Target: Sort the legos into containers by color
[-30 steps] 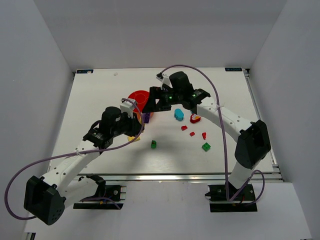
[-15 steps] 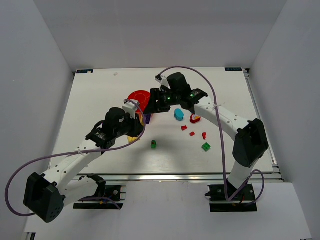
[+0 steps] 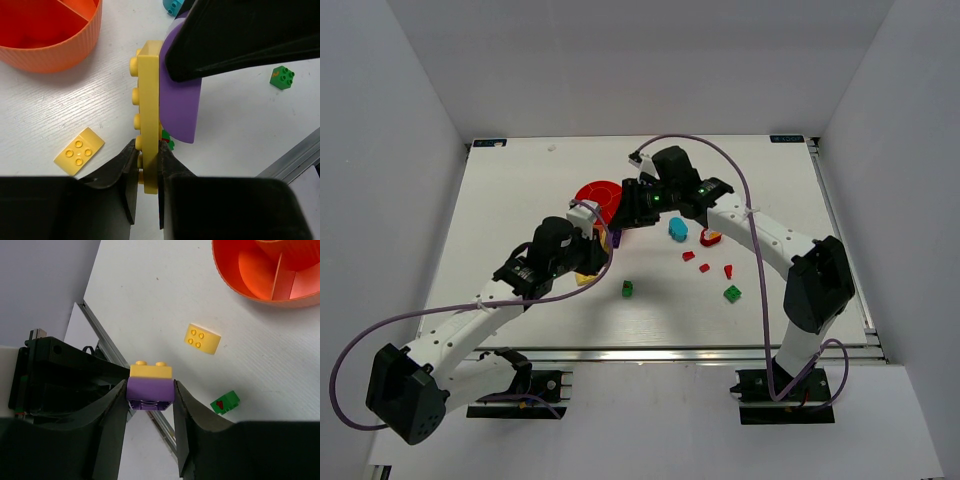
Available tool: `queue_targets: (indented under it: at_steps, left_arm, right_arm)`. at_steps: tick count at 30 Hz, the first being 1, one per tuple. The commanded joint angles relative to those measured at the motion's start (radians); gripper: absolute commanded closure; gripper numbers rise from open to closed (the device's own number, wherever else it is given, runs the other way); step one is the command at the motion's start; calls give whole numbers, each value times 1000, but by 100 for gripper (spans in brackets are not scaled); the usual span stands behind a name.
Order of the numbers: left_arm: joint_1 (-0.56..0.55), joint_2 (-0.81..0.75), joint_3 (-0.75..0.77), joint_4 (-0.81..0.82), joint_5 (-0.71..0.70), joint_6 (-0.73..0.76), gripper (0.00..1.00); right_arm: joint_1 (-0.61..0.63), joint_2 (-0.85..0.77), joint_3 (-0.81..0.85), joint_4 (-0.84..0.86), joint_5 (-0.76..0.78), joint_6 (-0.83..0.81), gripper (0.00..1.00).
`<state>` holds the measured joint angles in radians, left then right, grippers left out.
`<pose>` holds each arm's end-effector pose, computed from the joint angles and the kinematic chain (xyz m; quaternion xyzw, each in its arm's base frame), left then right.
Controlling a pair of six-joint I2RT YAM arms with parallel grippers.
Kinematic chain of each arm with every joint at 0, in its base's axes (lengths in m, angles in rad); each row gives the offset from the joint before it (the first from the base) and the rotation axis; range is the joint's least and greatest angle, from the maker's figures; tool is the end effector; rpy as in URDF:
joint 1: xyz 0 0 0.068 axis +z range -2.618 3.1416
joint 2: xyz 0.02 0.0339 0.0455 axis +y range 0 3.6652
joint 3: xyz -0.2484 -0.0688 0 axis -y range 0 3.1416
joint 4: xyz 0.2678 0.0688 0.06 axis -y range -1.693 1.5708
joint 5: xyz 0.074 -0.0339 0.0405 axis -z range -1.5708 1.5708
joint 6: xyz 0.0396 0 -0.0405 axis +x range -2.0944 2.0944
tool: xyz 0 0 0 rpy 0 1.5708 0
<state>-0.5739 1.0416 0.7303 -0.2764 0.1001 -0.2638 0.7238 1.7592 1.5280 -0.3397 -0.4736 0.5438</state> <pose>0.2181 -0.1457 0.2401 0.1593 0.8663 -0.2320 0.4127 0.3124 0.3002 0.2955 -0.1887 0.8396 0.4419 0.2536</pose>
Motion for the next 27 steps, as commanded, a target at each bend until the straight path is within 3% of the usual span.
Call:
queue_targets:
  at_steps: [1,15,18,20,27]
  left_arm:
    - [-4,-3,27,-15,-74,-2,100]
    - [29,9,130,-145,-445,-49,100]
    - [29,-28,126,-133,-488,-31,100]
    - [29,-60,106,-98,-513,-6,100]
    - [29,-167,51,-41,-539,47,100]
  right_arm:
    - [-6,-26,64,-13,-2,-41,100]
    - [-149,-4,113,-36,-82,-209,100]
    - [-146,-12,84,40,42,-290,100]
    - [-136,-17,5,200,111,-343,100]
    - [-106,104,-14,478,162,-416,100]
